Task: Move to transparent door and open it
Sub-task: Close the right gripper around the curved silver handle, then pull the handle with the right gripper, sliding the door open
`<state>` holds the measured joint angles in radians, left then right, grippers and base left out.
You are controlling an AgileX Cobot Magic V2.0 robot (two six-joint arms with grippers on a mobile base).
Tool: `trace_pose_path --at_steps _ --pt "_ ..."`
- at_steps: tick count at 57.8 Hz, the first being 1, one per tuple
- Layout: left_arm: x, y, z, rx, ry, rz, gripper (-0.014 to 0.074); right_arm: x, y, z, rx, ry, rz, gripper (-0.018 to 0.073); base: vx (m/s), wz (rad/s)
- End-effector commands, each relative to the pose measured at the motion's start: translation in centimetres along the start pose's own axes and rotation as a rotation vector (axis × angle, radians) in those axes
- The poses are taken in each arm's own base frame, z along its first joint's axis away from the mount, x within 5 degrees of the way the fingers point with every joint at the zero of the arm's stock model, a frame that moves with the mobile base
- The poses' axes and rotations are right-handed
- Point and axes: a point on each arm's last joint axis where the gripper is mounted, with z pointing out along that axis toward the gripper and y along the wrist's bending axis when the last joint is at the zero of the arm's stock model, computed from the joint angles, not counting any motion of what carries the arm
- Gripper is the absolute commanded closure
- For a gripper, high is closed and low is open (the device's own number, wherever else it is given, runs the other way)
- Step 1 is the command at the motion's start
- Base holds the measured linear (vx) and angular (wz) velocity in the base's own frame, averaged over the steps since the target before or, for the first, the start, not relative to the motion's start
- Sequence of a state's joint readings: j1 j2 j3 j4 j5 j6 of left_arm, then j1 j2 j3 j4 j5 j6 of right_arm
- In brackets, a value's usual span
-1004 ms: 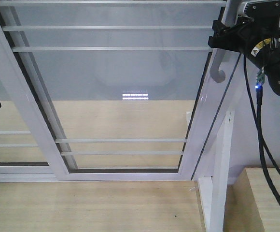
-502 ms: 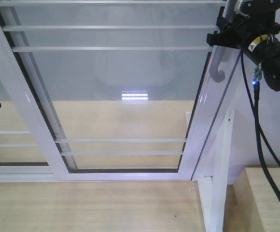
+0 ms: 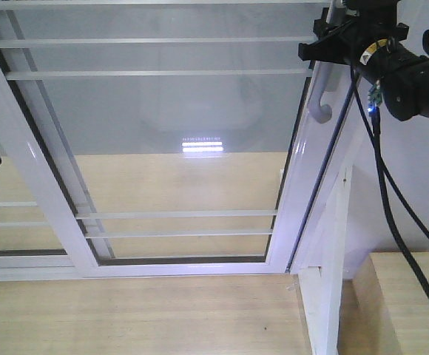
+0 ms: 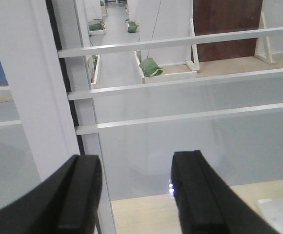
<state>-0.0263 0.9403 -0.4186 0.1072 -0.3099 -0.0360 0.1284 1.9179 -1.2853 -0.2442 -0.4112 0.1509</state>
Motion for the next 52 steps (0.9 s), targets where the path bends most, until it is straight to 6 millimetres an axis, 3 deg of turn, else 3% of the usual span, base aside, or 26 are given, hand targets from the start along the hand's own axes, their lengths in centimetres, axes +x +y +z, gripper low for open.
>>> trace_pose_path --at_steps 1,15,52 --pt "-2.2 -0.1 -0.1 0.006 -0.139 -0.012 0.0135 -5.1 1.0 0.0 -0.035 -0.264 -0.008 0.0375 -0.01 -0.03" --pt "-2.2 -0.1 -0.1 0.006 -0.142 -0.012 0.0135 -4.6 3.0 0.7 -0.078 -0.257 -0.007 0.0368 0.0 -0.01" --pt "-2.2 -0.1 -0.1 0.006 -0.142 -0.012 0.0135 -5.0 8.3 0.4 -0.196 -0.272 -0.009 0.0356 0.0 0.0"
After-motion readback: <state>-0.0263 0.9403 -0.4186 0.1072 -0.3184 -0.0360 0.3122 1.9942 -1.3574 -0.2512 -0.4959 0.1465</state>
